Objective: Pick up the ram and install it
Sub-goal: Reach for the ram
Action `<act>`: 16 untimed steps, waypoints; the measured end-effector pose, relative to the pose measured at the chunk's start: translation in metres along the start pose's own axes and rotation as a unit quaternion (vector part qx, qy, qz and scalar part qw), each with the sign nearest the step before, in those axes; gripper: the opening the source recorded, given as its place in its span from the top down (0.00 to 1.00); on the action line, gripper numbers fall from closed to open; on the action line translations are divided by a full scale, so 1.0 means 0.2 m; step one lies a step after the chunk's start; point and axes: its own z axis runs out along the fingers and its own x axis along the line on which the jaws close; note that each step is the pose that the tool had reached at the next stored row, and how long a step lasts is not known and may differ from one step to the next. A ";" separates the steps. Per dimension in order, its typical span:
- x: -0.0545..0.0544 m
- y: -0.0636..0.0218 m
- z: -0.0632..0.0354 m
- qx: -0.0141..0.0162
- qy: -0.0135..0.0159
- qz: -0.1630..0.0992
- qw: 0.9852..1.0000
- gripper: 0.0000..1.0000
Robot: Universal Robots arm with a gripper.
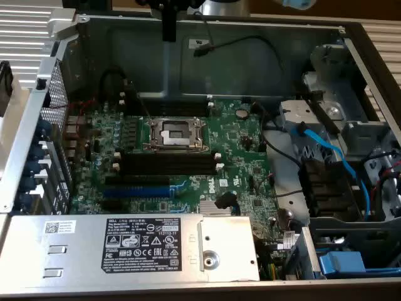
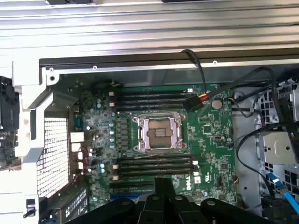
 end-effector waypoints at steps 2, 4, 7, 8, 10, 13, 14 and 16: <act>0.00 0.000 0.000 0.000 0.000 0.000 1.000 0.90; 0.00 0.000 0.000 0.000 0.000 0.000 1.000 0.90; 0.00 0.000 0.000 0.000 0.000 0.000 1.000 0.90; 0.00 0.000 0.000 0.000 0.000 0.000 1.000 0.90; 0.00 0.000 0.000 0.000 0.000 0.000 1.000 0.90; 0.00 0.000 -0.001 0.000 0.001 0.000 1.000 0.90; 0.00 0.000 -0.006 0.000 0.002 0.000 1.000 0.90; 0.01 0.002 -0.014 0.000 0.006 -0.002 1.000 0.90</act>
